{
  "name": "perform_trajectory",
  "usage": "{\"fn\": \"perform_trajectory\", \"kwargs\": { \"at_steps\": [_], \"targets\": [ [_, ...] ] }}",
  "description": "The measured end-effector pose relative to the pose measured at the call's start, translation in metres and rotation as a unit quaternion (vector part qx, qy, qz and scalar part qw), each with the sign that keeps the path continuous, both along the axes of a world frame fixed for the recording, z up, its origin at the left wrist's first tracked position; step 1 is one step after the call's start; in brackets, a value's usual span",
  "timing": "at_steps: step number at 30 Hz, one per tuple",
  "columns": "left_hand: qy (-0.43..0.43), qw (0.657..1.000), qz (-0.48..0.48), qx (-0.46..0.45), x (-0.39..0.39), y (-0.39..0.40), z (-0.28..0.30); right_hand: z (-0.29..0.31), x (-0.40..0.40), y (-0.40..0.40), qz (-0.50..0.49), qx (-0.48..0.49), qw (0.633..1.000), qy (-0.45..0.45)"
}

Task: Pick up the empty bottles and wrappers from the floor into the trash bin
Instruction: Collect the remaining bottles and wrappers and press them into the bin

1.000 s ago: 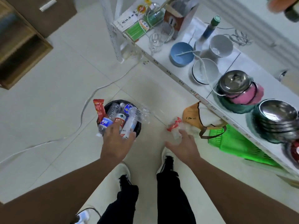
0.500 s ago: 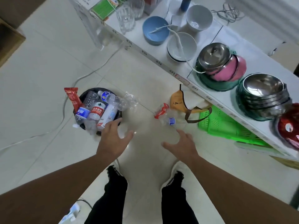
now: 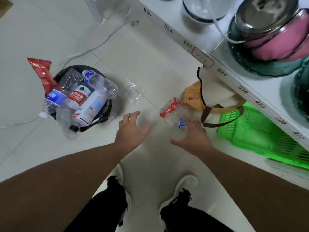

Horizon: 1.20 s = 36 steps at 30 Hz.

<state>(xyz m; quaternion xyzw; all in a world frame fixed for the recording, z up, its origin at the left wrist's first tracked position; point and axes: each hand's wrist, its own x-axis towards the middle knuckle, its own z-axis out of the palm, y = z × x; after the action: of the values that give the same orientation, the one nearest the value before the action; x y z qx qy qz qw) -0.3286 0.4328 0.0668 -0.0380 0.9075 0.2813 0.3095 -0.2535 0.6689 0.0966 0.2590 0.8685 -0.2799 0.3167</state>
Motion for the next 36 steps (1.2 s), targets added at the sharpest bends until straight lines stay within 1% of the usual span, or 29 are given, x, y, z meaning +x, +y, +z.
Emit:
{"fn": "perform_trajectory", "kwargs": {
  "at_steps": [3,7,9,11,15,18,20,21,24,26,28,31,34,36],
  "targets": [
    [0.024,0.999,-0.021,-0.026,-0.031,0.004,-0.064,-0.06,-0.024,-0.003,0.001,0.0,1.0,0.019],
    [0.045,0.997,-0.022,-0.06,-0.077,0.006,-0.161,-0.154,-0.06,-0.009,0.046,0.031,0.997,0.052],
    [0.047,0.996,-0.017,-0.068,-0.097,0.008,-0.202,-0.194,-0.075,-0.012,0.062,0.046,0.996,0.055],
    [0.066,0.993,-0.032,-0.089,-0.113,0.008,-0.235,-0.23,-0.086,-0.013,0.07,0.053,0.995,0.052],
    [0.158,0.976,-0.067,-0.133,-0.132,0.007,-0.284,-0.286,-0.099,-0.016,0.084,0.094,0.989,0.071],
    [0.167,0.969,-0.053,-0.173,-0.139,0.013,-0.303,-0.309,-0.101,-0.02,0.099,0.179,0.972,0.113],
    [0.165,0.973,-0.045,-0.157,-0.138,0.014,-0.308,-0.319,-0.098,-0.018,0.125,0.21,0.959,0.143],
    [0.167,0.976,-0.041,-0.132,-0.134,0.012,-0.307,-0.323,-0.096,-0.017,0.134,0.2,0.957,0.159],
    [0.176,0.981,-0.011,-0.079,-0.111,0.01,-0.289,-0.314,-0.093,-0.016,0.112,0.13,0.964,0.204],
    [0.164,0.985,0.017,-0.043,-0.094,0.012,-0.259,-0.29,-0.091,-0.02,0.078,0.097,0.968,0.217],
    [0.154,0.987,0.03,-0.025,-0.071,0.01,-0.218,-0.252,-0.083,-0.026,0.065,0.093,0.972,0.204],
    [0.173,0.983,0.05,-0.027,-0.031,-0.004,-0.138,-0.171,-0.067,-0.036,0.073,0.073,0.979,0.174],
    [0.169,0.985,0.021,-0.005,-0.003,-0.023,-0.039,-0.061,-0.056,-0.045,0.05,0.034,0.985,0.163],
    [0.157,0.987,0.034,0.011,0.006,-0.037,0.028,0.016,-0.047,-0.051,0.055,0.035,0.989,0.132]
  ]
}}
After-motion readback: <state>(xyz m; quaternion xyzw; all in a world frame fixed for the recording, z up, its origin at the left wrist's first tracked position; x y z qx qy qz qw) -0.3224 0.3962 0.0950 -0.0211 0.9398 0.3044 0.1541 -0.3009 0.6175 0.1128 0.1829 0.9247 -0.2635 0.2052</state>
